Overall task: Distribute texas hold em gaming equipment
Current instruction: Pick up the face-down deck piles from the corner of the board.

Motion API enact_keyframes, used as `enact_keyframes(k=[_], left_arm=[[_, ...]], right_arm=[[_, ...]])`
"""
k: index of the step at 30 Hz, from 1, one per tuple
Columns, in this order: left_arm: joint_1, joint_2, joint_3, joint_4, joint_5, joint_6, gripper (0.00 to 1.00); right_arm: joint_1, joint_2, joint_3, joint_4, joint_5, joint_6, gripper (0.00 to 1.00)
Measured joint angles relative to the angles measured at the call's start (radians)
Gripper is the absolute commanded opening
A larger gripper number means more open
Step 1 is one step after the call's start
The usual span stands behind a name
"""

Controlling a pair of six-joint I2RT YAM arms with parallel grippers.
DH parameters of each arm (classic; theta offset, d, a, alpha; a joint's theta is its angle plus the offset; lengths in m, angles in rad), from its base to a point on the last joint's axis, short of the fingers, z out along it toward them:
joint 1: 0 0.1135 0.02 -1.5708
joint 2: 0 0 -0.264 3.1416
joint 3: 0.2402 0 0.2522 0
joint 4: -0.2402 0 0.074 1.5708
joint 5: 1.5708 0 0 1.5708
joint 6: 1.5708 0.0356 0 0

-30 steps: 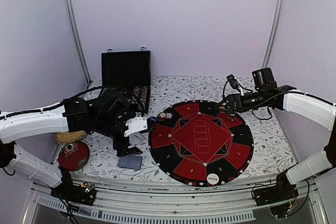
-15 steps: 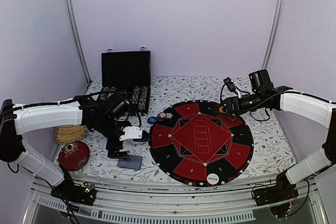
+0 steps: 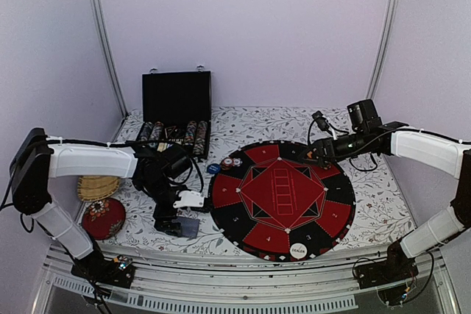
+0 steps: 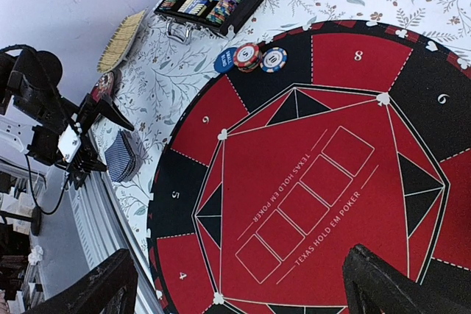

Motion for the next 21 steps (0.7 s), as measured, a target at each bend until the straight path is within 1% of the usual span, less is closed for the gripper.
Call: enact_keyframes(k=[15, 19, 21], left_arm=[[-0.006, 0.053, -0.045, 0.047, -0.01, 0.004, 0.98], [-0.022, 0.06, -0.057, 0.079, -0.046, 0.011, 0.97], [-0.031, 0.06, -0.061, 0.095, -0.062, 0.014, 0.95]], right_arm=[[0.0, 0.0, 0.0, 0.0, -0.003, -0.005, 0.99], [0.0, 0.0, -0.001, 0.0, -0.011, -0.006, 0.99], [0.0, 0.0, -0.001, 0.0, -0.015, -0.006, 0.99]])
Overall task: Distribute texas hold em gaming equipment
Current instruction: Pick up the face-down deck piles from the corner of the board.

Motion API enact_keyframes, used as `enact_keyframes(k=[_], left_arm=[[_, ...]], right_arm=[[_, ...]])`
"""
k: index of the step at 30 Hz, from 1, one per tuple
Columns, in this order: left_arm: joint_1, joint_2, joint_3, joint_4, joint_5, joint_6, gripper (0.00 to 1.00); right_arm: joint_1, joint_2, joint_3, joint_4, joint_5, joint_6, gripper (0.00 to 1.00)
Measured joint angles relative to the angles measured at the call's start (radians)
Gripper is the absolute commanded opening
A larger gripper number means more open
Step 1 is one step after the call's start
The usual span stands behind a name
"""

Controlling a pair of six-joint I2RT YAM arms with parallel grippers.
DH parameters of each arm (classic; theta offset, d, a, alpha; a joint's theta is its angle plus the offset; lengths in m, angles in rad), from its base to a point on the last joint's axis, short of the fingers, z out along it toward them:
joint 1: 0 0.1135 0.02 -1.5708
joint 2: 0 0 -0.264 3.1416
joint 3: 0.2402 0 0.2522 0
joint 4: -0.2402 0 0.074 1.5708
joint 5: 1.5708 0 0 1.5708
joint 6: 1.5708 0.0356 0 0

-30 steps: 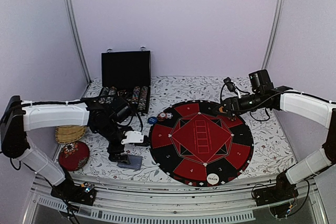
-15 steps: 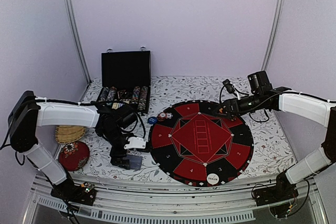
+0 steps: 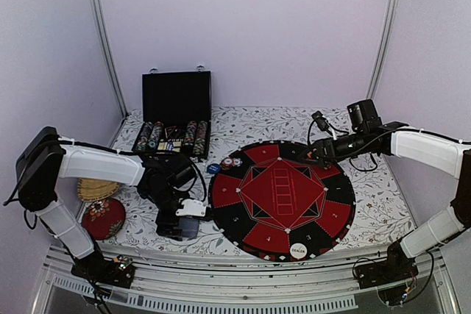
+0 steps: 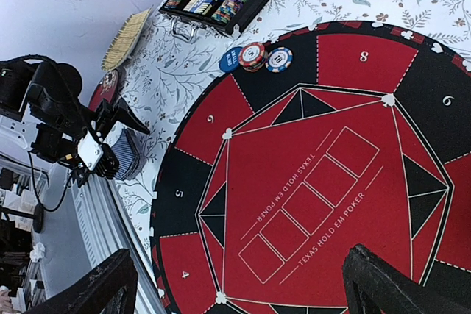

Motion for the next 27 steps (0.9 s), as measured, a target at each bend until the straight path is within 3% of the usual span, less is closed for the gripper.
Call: enact_keyframes(k=[7, 20, 27], left_arm=[[-0.018, -0.001, -0.007, 0.032, -0.021, 0.013, 0.68], [-0.045, -0.066, -0.005, 0.037, -0.048, -0.001, 0.6], [-0.047, -0.135, 0.085, 0.009, -0.072, -0.023, 0.62]], right_arm=[[0.0, 0.0, 0.0, 0.0, -0.003, 0.0, 0.99], [0.034, 0.013, -0.011, 0.063, 0.001, 0.077, 0.99], [0.215, 0.143, -0.03, 0.343, -0.049, 0.28, 0.96]])
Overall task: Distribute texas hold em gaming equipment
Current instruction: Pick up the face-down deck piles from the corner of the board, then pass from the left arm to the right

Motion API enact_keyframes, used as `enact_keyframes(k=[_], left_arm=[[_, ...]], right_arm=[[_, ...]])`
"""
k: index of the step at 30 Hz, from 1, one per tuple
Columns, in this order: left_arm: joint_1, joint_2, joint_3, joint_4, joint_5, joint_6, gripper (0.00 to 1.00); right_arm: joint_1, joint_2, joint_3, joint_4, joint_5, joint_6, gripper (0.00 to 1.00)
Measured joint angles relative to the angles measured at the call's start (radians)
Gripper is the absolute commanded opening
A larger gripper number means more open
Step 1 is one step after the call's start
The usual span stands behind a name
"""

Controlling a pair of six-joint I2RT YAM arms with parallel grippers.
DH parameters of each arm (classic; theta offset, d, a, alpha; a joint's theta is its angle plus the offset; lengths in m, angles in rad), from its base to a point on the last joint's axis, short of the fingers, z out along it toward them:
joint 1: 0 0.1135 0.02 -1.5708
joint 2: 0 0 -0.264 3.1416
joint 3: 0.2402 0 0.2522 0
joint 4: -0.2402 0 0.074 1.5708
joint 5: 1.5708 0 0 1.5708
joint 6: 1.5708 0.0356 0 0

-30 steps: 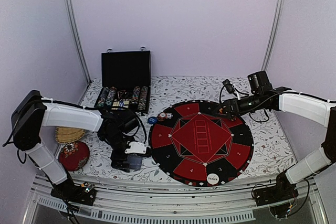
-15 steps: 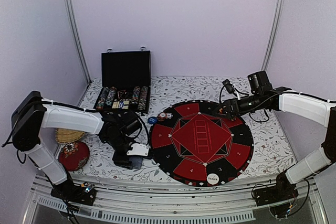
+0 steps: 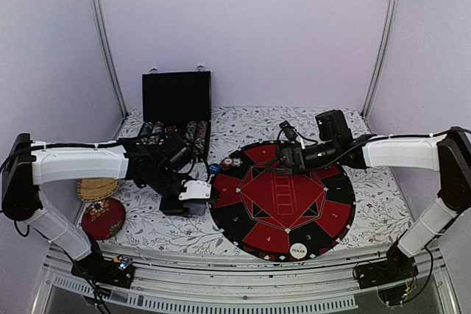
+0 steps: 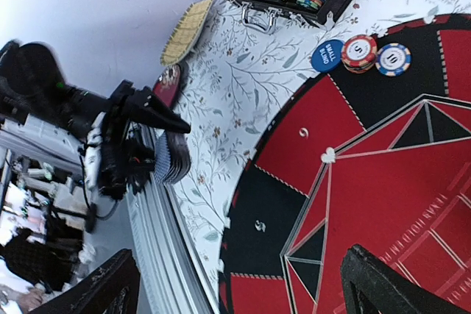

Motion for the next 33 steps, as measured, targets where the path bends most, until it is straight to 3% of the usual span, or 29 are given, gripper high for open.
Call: enact_keyframes(k=[9, 15, 26, 29, 33], left_arm=[[-0.001, -0.057, 0.117, -0.028, -0.035, -0.013, 0.63], [0.0, -0.054, 0.149, -0.039, -0.071, -0.033, 0.63], [0.001, -0.023, 0.181, -0.056, -0.098, -0.068, 0.63], [0.001, -0.019, 0.183, -0.056, -0.101, -0.073, 0.63], [0.003, -0.016, 0.187, -0.055, -0.103, -0.08, 0.63]], right_arm=[[0.154, 0.294, 0.137, 0.251, -0.021, 0.235, 0.86], [0.238, 0.433, 0.211, 0.432, -0.097, 0.365, 0.9], [0.277, 0.575, 0.355, 0.57, -0.121, 0.48, 0.89], [0.282, 0.609, 0.39, 0.594, -0.132, 0.499, 0.83], [0.293, 0.648, 0.436, 0.616, -0.144, 0.526, 0.63]])
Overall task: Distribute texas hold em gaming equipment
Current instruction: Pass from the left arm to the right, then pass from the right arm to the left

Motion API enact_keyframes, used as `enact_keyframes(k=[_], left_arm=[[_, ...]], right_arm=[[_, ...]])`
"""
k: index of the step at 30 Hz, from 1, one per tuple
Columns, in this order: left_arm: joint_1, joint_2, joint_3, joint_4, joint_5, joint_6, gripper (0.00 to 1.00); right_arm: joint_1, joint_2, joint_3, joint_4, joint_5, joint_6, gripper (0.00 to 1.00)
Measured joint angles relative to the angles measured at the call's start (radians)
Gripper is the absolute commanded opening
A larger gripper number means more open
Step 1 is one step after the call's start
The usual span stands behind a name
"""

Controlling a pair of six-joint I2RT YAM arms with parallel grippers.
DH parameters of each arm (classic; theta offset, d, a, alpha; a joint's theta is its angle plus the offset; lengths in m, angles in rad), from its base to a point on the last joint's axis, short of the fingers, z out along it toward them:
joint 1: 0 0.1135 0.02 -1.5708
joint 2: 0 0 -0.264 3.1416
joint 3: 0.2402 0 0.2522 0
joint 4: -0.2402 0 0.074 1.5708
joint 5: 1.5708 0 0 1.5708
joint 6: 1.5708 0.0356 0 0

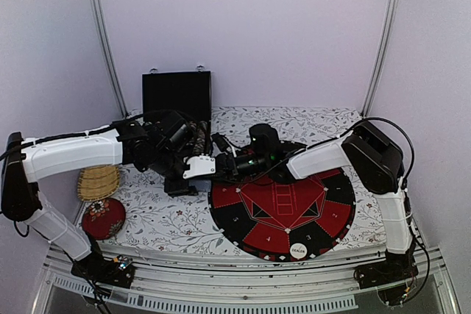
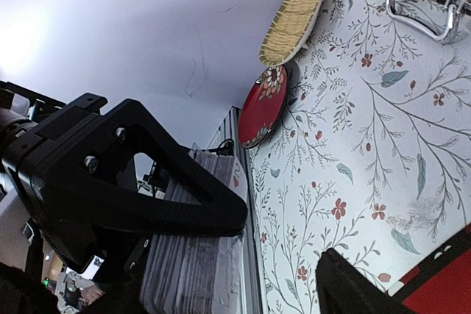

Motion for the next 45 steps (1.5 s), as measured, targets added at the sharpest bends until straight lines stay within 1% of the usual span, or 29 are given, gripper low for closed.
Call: enact_keyframes(k=[4, 5, 6, 7, 8, 9, 10, 12, 14, 19, 22, 30, 35, 42, 45], left_arm=[[0.006, 0.003, 0.004, 0.003, -0.001, -0.006, 0.63], [0.008, 0.004, 0.005, 0.003, -0.003, -0.008, 0.63], [0.01, 0.005, 0.005, 0.003, -0.008, -0.01, 0.64], [0.012, 0.007, 0.005, 0.004, -0.011, -0.014, 0.68], [0.014, 0.008, 0.005, 0.005, -0.014, -0.016, 0.75], [0.016, 0.009, 0.005, 0.009, -0.014, -0.023, 0.83], [0.016, 0.009, 0.005, 0.016, -0.019, -0.029, 0.88], [0.021, 0.01, 0.001, 0.028, -0.031, -0.039, 0.95], [0.027, 0.01, -0.022, 0.057, -0.045, -0.058, 0.97], [0.031, 0.007, -0.105, 0.112, -0.051, -0.065, 0.98], [0.032, -0.002, -0.123, 0.136, -0.032, -0.061, 0.98], [0.032, -0.009, -0.123, 0.187, 0.021, -0.053, 0.87], [0.033, -0.009, -0.123, 0.201, 0.066, -0.051, 0.84], [0.032, -0.009, -0.123, 0.22, 0.111, -0.048, 0.66], [0.032, -0.009, -0.123, 0.22, 0.121, -0.046, 0.6]], right_arm=[[0.013, 0.018, 0.022, 0.026, -0.018, 0.013, 0.36], [0.014, 0.019, 0.024, 0.031, -0.024, 0.016, 0.32], [0.015, 0.02, 0.024, 0.035, -0.029, 0.019, 0.25], [0.016, 0.02, 0.024, 0.039, -0.035, 0.021, 0.17], [0.016, 0.02, 0.024, 0.04, -0.036, 0.016, 0.11], [0.017, 0.02, 0.024, 0.037, -0.035, 0.014, 0.05], [0.016, 0.02, 0.023, 0.033, -0.037, 0.013, 0.03], [0.011, 0.016, 0.014, 0.026, -0.044, -0.002, 0.02], [0.005, 0.004, -0.011, 0.021, -0.046, -0.027, 0.02], [-0.009, -0.029, -0.076, -0.002, -0.077, -0.061, 0.02], [-0.009, -0.037, -0.09, -0.006, -0.079, -0.075, 0.02], [-0.015, -0.057, -0.091, -0.021, -0.08, -0.105, 0.02], [-0.015, -0.06, -0.09, -0.035, -0.08, -0.115, 0.02], [-0.019, -0.072, -0.089, -0.062, -0.077, -0.14, 0.04], [-0.021, -0.075, -0.088, -0.07, -0.072, -0.15, 0.11]])
